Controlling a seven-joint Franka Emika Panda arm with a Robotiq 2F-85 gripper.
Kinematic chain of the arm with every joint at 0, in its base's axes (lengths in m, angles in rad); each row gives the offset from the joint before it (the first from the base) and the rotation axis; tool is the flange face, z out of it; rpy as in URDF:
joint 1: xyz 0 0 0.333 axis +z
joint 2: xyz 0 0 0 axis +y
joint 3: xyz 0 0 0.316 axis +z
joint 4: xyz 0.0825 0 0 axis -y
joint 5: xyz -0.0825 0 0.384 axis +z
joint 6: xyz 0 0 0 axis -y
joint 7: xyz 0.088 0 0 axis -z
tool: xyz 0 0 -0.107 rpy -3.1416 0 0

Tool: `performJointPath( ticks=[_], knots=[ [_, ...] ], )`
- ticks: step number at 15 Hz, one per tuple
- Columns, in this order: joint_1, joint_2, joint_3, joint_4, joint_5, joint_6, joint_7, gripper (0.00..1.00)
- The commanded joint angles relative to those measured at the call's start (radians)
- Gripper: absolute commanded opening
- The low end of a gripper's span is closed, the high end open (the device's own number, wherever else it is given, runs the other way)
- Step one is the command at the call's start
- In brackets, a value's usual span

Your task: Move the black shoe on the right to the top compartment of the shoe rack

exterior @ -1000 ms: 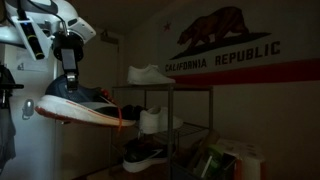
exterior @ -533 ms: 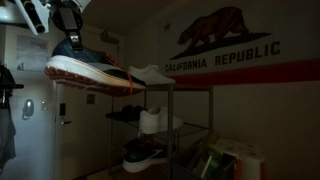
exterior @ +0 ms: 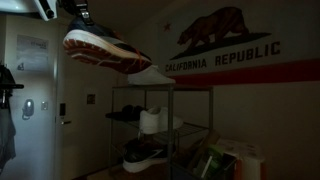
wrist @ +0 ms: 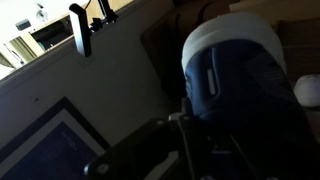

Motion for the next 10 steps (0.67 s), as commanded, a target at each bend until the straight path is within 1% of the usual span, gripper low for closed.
performJointPath(
  ticks=[1, 2, 5, 7, 10],
  knots=[
    [-0.015, 0.123, 0.001, 0.116, -0.017, 0.071, 0.075, 0.08],
    [-0.020, 0.150, -0.001, 0.128, -0.020, 0.102, 0.105, 0.08],
    [-0.031, 0.239, -0.023, 0.151, -0.018, 0.262, 0.219, 0.08],
    [-0.043, 0.306, -0.023, 0.178, -0.023, 0.340, 0.296, 0.08],
    [-0.044, 0.405, -0.018, 0.242, -0.028, 0.391, 0.383, 0.07]
  ],
)
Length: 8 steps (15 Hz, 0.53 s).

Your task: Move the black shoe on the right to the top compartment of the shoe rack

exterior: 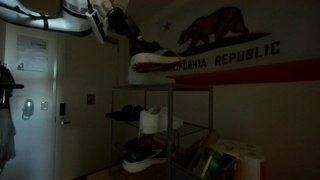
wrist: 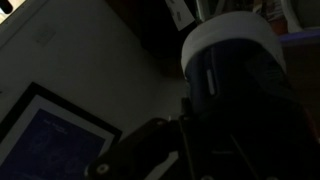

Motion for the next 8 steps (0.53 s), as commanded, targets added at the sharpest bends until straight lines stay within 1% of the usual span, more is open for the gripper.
performJointPath(
  ticks=[1, 4, 8],
  knots=[
    [0.002, 0.130, 0.013, 0.137, -0.030, 0.026, 0.097, 0.07],
    [0.031, 0.220, 0.012, 0.227, -0.044, -0.008, 0.141, 0.07],
    [0.082, 0.321, 0.000, 0.351, -0.065, -0.077, 0.152, 0.07]
  ],
)
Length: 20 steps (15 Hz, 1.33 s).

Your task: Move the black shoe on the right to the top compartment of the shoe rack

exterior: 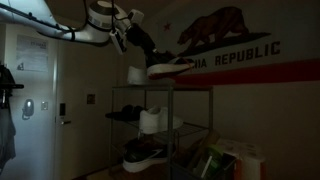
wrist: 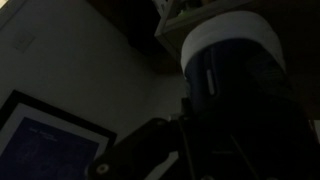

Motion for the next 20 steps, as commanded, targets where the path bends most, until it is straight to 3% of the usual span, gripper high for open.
performJointPath(
  ticks=[1, 5, 12, 13, 15, 20],
  knots=[
    [0.052, 0.104, -0.010, 0.168, -0.027, -0.100, 0.011, 0.07],
    [0.101, 0.175, -0.028, 0.277, -0.034, -0.239, -0.019, 0.07],
    [0.098, 0.238, -0.010, 0.389, -0.037, -0.403, -0.046, 0.05],
    [0.099, 0.245, -0.011, 0.403, -0.038, -0.416, -0.049, 0.39],
    [0.101, 0.257, -0.010, 0.426, -0.038, -0.429, -0.053, 0.46],
    [0.110, 0.280, -0.007, 0.471, -0.052, -0.438, -0.059, 0.84]
  ],
)
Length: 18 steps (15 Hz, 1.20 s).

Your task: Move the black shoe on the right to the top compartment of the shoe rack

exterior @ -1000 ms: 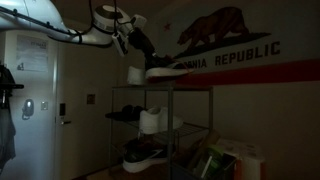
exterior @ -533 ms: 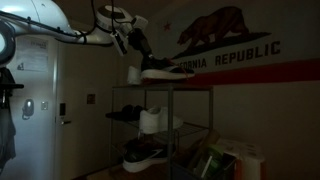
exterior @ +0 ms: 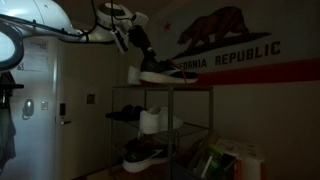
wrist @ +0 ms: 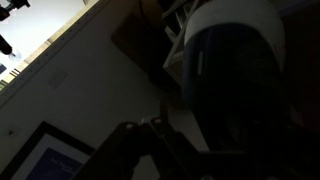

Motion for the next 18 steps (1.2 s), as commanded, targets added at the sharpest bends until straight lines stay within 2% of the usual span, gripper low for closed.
performJointPath(
  ticks=[1, 2, 3, 12, 18],
  knots=[
    [0.020, 0.040, 0.002, 0.075, -0.024, -0.042, -0.034, 0.92],
    [0.025, 0.044, 0.002, 0.083, -0.026, -0.044, -0.036, 0.98],
    [0.032, 0.050, 0.003, 0.095, -0.031, -0.049, -0.038, 1.00],
    [0.110, 0.096, -0.002, 0.243, -0.152, -0.127, -0.107, 1.00],
    [0.149, 0.093, 0.000, 0.316, -0.168, -0.170, -0.178, 1.00]
  ],
)
